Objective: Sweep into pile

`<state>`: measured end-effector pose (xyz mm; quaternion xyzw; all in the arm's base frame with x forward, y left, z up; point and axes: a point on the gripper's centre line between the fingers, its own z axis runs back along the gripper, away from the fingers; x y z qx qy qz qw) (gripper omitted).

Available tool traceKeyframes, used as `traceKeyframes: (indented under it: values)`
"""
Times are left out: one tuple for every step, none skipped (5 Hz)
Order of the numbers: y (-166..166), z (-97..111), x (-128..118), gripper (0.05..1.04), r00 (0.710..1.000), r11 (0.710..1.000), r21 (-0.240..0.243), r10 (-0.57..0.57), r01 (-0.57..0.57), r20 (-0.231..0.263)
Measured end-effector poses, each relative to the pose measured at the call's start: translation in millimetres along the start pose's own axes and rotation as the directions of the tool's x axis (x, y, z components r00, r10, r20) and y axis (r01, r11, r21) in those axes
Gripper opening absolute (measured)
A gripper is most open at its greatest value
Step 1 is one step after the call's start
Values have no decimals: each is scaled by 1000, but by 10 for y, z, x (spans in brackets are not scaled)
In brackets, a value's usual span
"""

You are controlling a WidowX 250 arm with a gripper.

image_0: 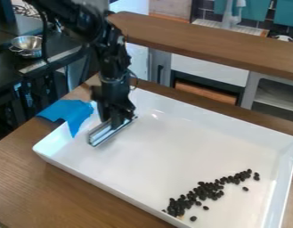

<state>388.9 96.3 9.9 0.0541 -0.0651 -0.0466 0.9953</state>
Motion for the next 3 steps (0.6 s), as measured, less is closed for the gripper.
traceKeyframes:
  values:
    - [36, -9, 10, 717, 1000, 999, 21, 28, -28, -11]
    - [1, -2, 39, 977, 992, 993, 20, 114, -113, -54]
    - [-81, 145, 65, 1005, 991, 992, -60, 103, -109, -91]
